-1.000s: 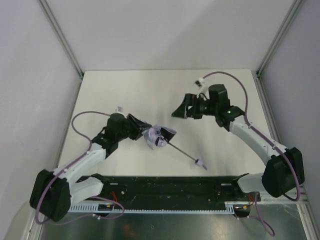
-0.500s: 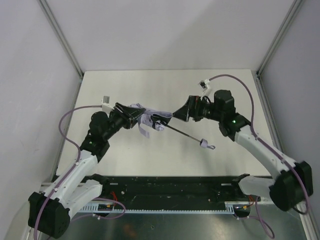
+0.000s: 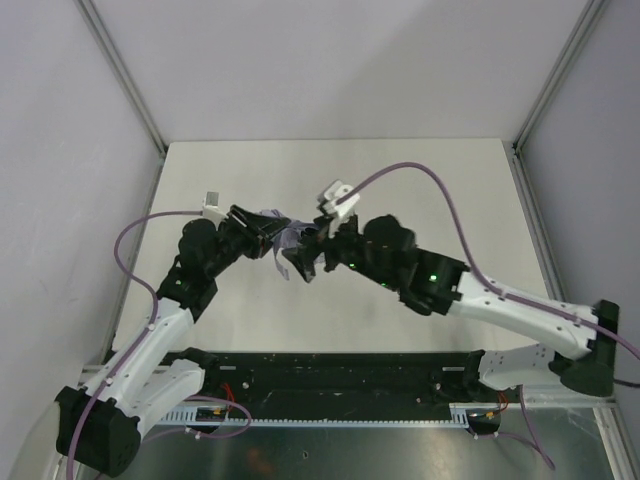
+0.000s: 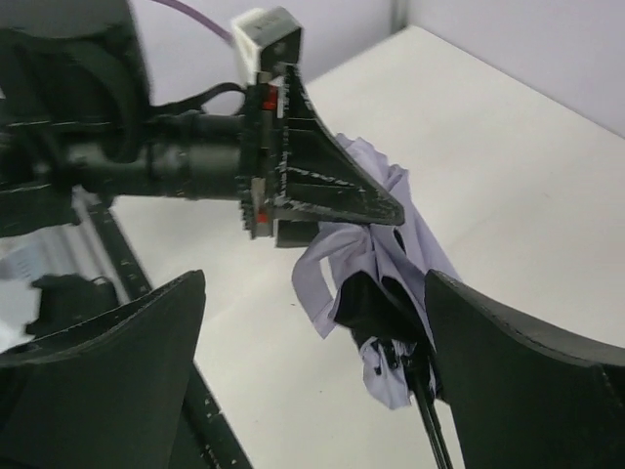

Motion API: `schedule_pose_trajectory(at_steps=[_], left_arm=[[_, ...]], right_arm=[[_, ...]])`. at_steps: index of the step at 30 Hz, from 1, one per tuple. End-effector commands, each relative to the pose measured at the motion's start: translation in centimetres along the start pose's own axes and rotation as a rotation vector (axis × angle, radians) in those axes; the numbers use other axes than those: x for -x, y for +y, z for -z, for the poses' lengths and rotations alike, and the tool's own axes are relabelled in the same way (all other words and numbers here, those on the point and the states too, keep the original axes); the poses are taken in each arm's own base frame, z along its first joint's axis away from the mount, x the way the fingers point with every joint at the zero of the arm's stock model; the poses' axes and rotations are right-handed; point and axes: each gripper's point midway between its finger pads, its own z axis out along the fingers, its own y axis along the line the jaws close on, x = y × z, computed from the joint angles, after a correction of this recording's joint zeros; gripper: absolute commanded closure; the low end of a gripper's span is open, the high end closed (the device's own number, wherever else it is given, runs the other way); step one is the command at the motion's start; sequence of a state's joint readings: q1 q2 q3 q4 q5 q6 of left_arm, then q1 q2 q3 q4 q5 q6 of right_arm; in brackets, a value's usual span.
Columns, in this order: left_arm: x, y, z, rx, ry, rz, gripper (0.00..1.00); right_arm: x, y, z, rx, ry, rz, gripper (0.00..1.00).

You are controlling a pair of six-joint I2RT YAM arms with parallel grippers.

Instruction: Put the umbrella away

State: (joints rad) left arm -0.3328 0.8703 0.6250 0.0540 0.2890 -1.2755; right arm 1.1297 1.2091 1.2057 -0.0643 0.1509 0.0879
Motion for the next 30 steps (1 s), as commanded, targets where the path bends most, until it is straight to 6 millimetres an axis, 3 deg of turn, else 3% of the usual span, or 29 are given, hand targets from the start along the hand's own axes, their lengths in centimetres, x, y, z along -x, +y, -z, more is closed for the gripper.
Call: schedule_pose_trajectory(at_steps=[1, 4, 8, 16, 23, 26, 30], left_arm=[[1.5, -4.2, 0.9, -0.099, -0.054, -0.046, 1.0], [1.4, -4.2, 0.9, -0.1, -0.045, -0.045, 1.0], [1.3, -4.4, 1.0, -0.108, -0.038, -0.038, 1.0], [1.1, -7.0, 1.3, -0.186, -0.01, -0.063, 1.0], [0.9, -8.9, 2.1, -0.295, -0.007, -0.131, 1.0], [1.0, -10.2, 2.7, -0.36, -0.028, -0.152, 1.0], [1.0, -11.5, 3.2, -0.42, -0.033, -0.168, 1.0]], right_arm=[[0.8, -3.7, -1.3, -0.292, 0.017, 0.071, 0.07], [-0.4, -4.0, -2.4, -0.314, 0.054, 0.067, 0.2], [-1.6, -5.2, -2.6, -0.302, 0.098, -0.005, 0.56], [-3.2, -4.6, -2.4, -0.015, 0.169, -0.19, 0.96], [-0.6, -4.0, -0.1, 0.389, 0.093, -0.521, 1.0], [-1.8, -3.3, 0.2, 0.451, 0.129, -0.606, 1.0], [-3.7, -3.0, -0.6, 0.39, 0.155, -0.594, 0.99]])
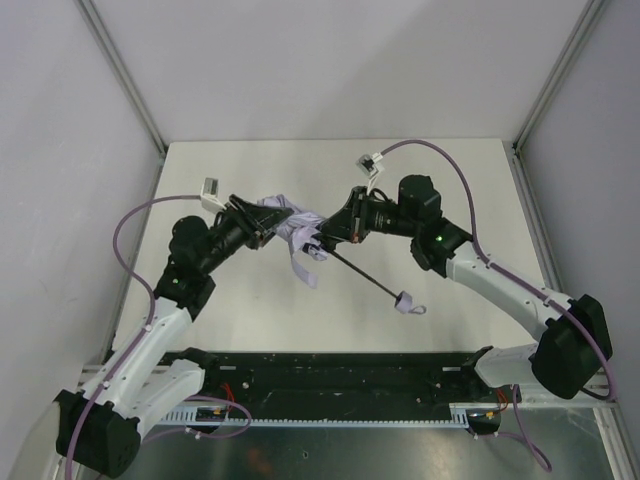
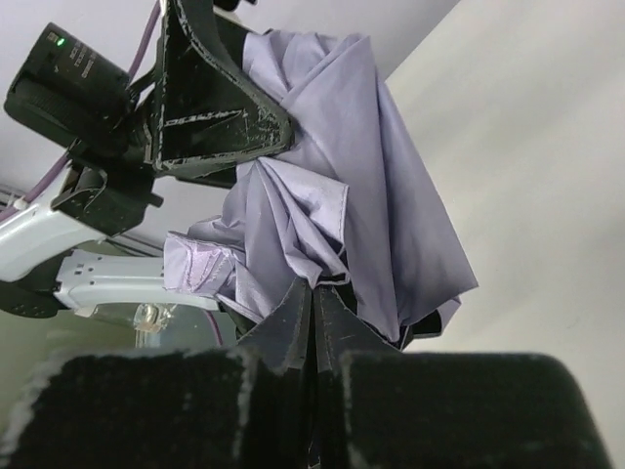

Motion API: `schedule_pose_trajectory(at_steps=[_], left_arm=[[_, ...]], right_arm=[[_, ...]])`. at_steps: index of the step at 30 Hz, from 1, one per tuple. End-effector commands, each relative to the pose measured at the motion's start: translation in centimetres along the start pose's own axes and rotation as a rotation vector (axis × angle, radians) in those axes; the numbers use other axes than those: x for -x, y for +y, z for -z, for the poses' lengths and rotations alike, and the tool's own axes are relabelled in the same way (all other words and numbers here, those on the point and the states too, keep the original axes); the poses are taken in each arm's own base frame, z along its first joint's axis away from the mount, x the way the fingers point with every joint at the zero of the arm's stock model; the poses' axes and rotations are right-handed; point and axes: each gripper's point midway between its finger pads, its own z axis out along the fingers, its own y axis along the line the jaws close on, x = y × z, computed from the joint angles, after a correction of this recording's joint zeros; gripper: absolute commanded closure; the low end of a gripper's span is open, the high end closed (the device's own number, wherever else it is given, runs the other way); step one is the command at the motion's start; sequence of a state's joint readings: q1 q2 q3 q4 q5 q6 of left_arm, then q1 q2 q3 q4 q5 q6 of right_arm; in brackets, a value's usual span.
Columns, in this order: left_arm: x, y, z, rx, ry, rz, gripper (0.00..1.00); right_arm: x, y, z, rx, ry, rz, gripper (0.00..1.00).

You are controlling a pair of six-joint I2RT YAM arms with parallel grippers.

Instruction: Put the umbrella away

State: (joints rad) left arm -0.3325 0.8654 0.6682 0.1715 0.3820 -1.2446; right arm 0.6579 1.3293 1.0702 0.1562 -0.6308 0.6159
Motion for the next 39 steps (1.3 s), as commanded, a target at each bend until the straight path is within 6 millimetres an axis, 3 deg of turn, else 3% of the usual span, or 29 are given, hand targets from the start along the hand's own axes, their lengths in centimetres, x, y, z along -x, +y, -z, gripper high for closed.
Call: schedule_pose_trajectory(at_steps=[1, 5, 10, 14, 18, 23, 31, 39], left_arm=[[1.8, -7.0, 1.2, -0.245, -0.072, -0.097, 1.0], [1.6, -7.1, 1.0, -0.258, -0.052, -0.07, 1.0], [1.4, -7.7, 1.0, -0.306, -0.04, -0.028, 1.0], [1.5, -8.8, 1.4, -0.354, -0.043, -0.036, 1.0], [1.6, -9.7, 1.5, -0.397, -0.046, -0.056, 1.0], [2.0, -9.6, 1.3, -0.398, -0.075, -0.094, 1.0], [3.5, -8.4, 0.6, -0.356, -0.175, -0.171, 1.0], [4.1, -9.1, 0.6, -0.368, -0.207, -0.187, 1.0]], right_arm=[[-1.0, 2.5, -0.4, 0.087, 0.025, -0.016, 0.95], [0.3, 2.3, -0.3, 0.052, -0.033, -0.018, 0.73], [2.3, -0.4, 0.7, -0.035, -0.096, -0.087, 0.58], [2.6, -1.4, 0.8, -0.035, -0.091, -0.157, 0.51], [1.5, -0.8, -0.4, 0.052, -0.029, -0.252, 0.5], [0.0, 0.5, -0.3, 0.094, 0.037, -0.245, 0.39], [3.4, 3.1, 3.2, 0.073, -0.091, -0.136, 0.17], [4.3, 3.6, 3.2, 0.11, -0.111, -0.159, 0.12]])
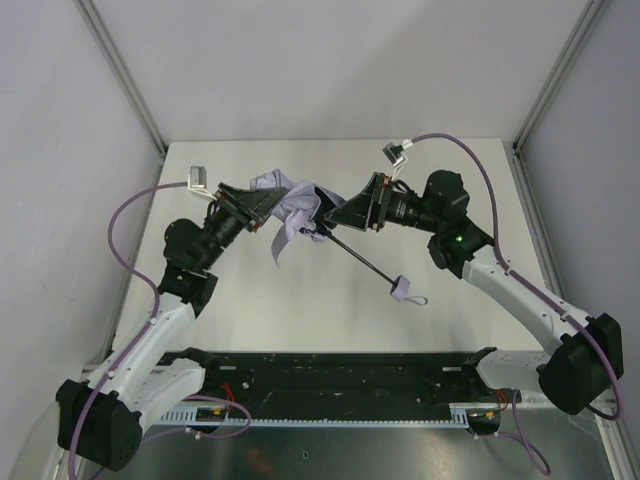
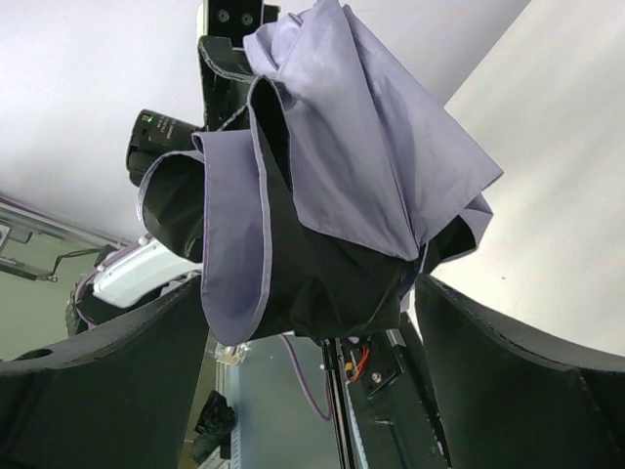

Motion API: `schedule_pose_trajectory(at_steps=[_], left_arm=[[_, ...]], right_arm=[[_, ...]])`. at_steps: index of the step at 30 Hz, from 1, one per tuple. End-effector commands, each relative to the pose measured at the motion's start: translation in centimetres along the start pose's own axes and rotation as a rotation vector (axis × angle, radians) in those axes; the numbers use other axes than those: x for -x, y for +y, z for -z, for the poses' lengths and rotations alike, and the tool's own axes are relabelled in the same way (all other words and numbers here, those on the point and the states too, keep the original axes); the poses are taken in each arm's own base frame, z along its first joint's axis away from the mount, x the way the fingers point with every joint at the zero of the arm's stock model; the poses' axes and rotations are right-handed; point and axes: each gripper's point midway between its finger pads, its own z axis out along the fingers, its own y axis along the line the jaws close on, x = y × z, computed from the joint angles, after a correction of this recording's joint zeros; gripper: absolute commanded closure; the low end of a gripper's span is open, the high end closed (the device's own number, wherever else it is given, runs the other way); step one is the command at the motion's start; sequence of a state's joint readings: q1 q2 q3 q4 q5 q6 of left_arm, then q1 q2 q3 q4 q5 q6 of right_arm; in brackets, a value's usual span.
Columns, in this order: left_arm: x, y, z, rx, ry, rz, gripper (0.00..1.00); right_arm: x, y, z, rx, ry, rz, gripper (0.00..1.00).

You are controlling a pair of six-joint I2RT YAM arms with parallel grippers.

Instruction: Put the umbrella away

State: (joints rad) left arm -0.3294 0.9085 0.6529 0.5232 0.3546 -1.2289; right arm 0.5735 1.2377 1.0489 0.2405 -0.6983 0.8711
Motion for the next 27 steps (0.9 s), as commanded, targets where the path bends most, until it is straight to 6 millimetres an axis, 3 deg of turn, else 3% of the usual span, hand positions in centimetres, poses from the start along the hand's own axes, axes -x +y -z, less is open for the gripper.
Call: schedule_pose_trajectory(at_steps=[1, 6, 11, 15, 18, 20, 23, 27], left_arm=[[2.0, -3.7, -0.1, -0.118, -0.089, -0.07, 1.0], [2.6, -3.0, 0.1, -0.092, -0.14, -0.053, 1.0], [4.0, -2.6, 0.3, -0.066, -0.227, -0.046, 1.0], [4.6, -3.7, 0.2, -0.086, -0.242, -0.03, 1.0], [5.0, -5.0, 0.3, -0.12, -0.249, -0.002, 1.0], [5.2, -5.9, 0.5, -0.145, -0.254, 0.018, 1.0], [5.7, -7.1, 0.8, -0.18, -0.269, 0.066, 1.0], [6.5, -8.7, 1.0, -0.23, -0.292, 0.121, 1.0]], right_arm=[[0.7, 0.9, -0.1, 0.042, -0.014, 0.003, 0.11], [1.4, 2.1, 0.7, 0.064, -0.039, 0.021, 0.06], [4.8, 0.5, 4.6, -0.113, -0.196, 0.032, 0.01], [7.7, -4.2, 9.8, -0.388, -0.375, -0.053, 0.01], [8.2, -8.2, 12.2, -0.48, -0.458, -0.192, 0.01], [7.2, -10.5, 11.8, -0.441, -0.449, -0.33, 0.01], [4.5, -12.2, 9.2, -0.286, -0.378, -0.543, 0.04], [1.3, -10.3, 4.9, -0.078, -0.309, -0.691, 0.06]])
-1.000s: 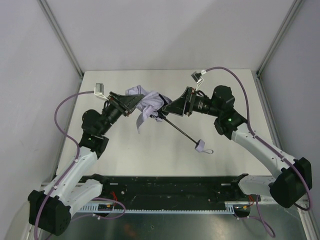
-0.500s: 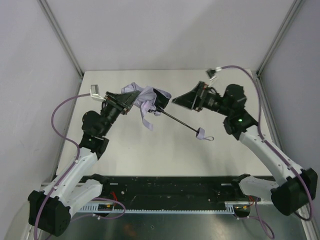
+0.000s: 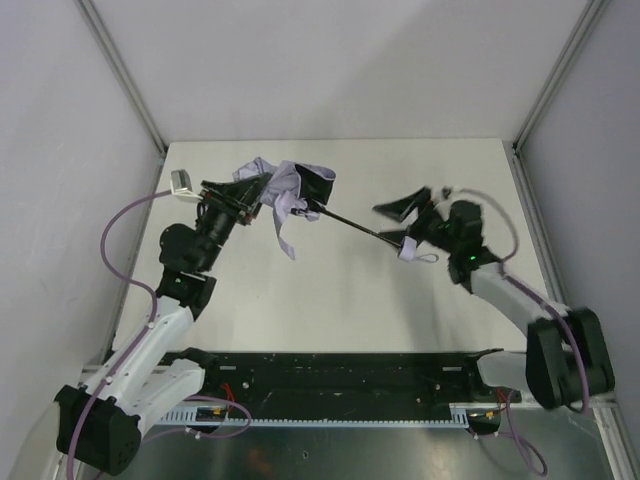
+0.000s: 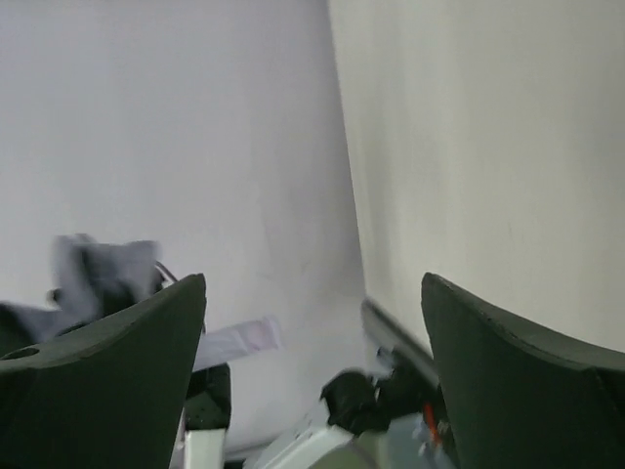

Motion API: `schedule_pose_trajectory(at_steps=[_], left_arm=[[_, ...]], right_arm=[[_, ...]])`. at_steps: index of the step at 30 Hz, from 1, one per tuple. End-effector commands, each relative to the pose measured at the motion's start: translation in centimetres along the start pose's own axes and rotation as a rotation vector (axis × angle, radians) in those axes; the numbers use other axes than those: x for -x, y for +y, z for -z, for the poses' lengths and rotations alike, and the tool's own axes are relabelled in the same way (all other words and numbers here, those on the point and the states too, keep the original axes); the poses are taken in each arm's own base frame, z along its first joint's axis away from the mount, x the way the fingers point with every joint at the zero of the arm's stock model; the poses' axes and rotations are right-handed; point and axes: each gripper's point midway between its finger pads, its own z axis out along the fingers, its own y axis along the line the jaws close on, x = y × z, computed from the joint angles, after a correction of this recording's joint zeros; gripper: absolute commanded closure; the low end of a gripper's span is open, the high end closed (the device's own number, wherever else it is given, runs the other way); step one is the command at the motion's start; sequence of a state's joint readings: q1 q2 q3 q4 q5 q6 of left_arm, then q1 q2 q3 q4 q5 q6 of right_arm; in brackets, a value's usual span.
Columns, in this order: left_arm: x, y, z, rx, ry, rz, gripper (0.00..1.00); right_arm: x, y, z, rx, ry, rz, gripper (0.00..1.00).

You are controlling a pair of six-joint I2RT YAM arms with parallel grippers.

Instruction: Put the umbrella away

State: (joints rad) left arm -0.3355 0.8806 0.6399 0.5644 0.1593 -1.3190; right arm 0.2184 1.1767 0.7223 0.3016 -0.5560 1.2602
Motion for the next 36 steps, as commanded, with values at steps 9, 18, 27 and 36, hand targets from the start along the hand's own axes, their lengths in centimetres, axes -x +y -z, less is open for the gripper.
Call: schedule_pose_trajectory(at_steps=[9, 18, 27, 36], left_arm=[[3.7, -9.3, -0.1, -0.255, -0.134, 0.102, 1.0], [3.7, -8.7, -0.2, -0.25, -0.133, 0.148, 1.0], [3.5, -8.6, 0.2, -0.264, -0.126, 0.19, 1.0], [3.4, -9.1, 0.7, -0.282, -0.115, 0.218, 1.0]], right_arm=[[-15.0, 9.4, -3.4, 0.48, 0.28, -0.706, 0.08], [-18.0, 10.9, -4.9, 0.493, 0.311, -0.842, 0.12], [-20.0, 13.1, -6.2, 0.511, 0.361, -0.91, 0.19], [-20.1, 13.5, -7.0, 0.529, 0.361, -0.912, 0.43]])
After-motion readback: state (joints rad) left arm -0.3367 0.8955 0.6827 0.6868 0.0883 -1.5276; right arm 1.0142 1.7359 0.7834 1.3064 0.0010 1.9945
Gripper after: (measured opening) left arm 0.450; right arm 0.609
